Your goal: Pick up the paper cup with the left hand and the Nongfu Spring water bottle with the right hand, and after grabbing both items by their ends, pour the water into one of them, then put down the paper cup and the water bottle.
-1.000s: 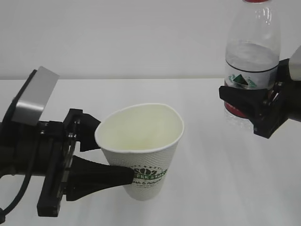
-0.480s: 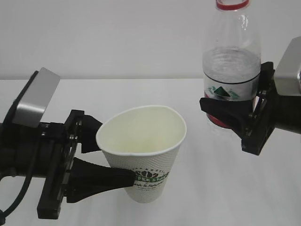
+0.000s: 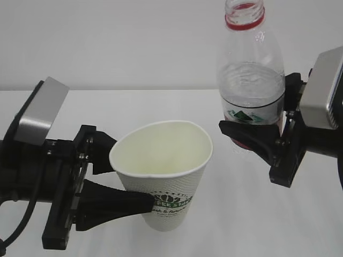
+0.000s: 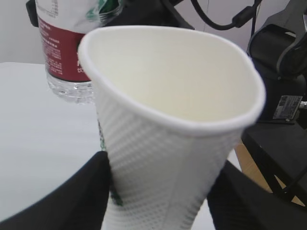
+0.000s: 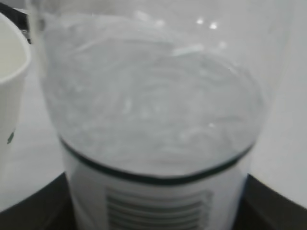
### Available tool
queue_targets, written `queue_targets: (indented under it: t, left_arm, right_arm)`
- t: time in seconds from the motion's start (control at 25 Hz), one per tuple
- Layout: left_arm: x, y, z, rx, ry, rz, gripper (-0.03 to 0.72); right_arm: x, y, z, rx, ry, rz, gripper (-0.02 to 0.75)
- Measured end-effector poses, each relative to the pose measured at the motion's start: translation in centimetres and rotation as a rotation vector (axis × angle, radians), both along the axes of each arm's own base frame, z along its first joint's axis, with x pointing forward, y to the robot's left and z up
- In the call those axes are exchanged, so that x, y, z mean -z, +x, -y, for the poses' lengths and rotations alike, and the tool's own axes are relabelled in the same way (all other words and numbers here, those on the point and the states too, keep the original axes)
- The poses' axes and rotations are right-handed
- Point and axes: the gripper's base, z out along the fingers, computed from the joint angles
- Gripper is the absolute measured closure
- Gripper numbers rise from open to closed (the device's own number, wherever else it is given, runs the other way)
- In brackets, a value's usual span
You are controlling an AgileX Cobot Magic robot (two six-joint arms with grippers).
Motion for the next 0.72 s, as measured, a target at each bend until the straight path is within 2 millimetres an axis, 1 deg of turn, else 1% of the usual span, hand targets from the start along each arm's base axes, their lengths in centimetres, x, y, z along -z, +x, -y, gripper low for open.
queue_targets:
  t: [0.2,0.4,0.64,0.72]
  left_arm:
    - [0.0,0.0,0.0,0.001,0.001,0.0,0.244]
    - [0.0,0.0,0.0,0.001,0.0,0.002,0.245]
    - [-1.0,-0.3,-0.1,0.003,-0.014,0.039,0.246]
    - [-1.1,-0.4,-0.1,0.005,-0.015,0.046,0.246]
  right_arm:
    - [-0.1,0.2,0.2,0.014,-0.051,0.07,0.253]
    - [-0.1,0.4,0.4,0.037,-0.085,0.102,0.253]
    - [-0.1,0.5,0.5,0.04,-0.118,0.143,0.253]
    - [-0.4,0.8,0.4,0.042,-0.121,0.158,0.253]
